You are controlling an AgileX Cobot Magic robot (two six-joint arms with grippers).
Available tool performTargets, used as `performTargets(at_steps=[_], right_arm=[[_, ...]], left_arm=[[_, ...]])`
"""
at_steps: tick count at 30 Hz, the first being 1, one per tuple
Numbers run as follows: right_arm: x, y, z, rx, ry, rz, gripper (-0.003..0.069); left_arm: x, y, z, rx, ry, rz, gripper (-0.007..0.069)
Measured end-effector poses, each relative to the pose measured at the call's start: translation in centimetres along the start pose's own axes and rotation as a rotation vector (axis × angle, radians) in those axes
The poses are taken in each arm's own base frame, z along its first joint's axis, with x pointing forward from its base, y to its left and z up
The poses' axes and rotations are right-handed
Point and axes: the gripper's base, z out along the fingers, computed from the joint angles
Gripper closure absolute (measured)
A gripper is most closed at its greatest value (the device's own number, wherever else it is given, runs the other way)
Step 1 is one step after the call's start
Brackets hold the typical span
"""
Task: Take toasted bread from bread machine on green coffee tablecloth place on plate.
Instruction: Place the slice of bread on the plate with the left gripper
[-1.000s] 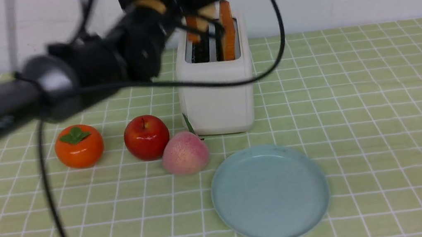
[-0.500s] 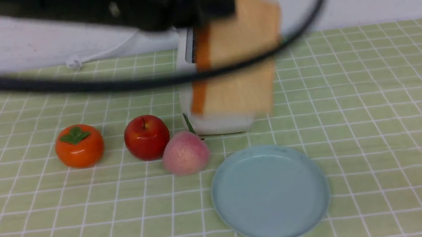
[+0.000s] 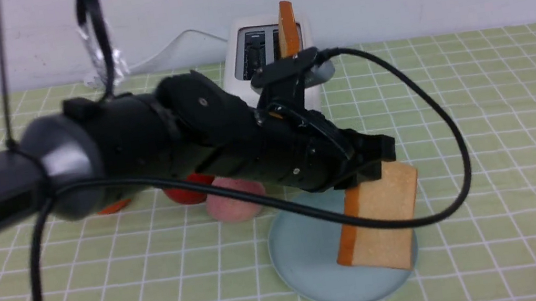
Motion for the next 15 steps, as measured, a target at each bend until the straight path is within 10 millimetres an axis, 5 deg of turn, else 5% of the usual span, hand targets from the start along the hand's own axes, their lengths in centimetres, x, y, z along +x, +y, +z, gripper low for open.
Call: performTargets(at_steps=[8, 11, 15], right_arm=[[0.1, 0.1, -0.2, -0.005, -0.007, 0.021, 0.0658], [0.1, 0.1, -0.2, -0.008, -0.008, 0.023, 0.0658], [0.1, 0.2, -0.2, -0.016, -0.010, 0.028, 0.0658]], left_arm=[[1.0, 1.8, 2.6, -0.037, 0.020, -0.081, 0.0519], [1.0, 2.3, 2.8, -0.047, 0.023, -0.080, 0.0452], [0.8, 2.9, 2.5, -0.050, 0.045, -0.077, 0.0253]])
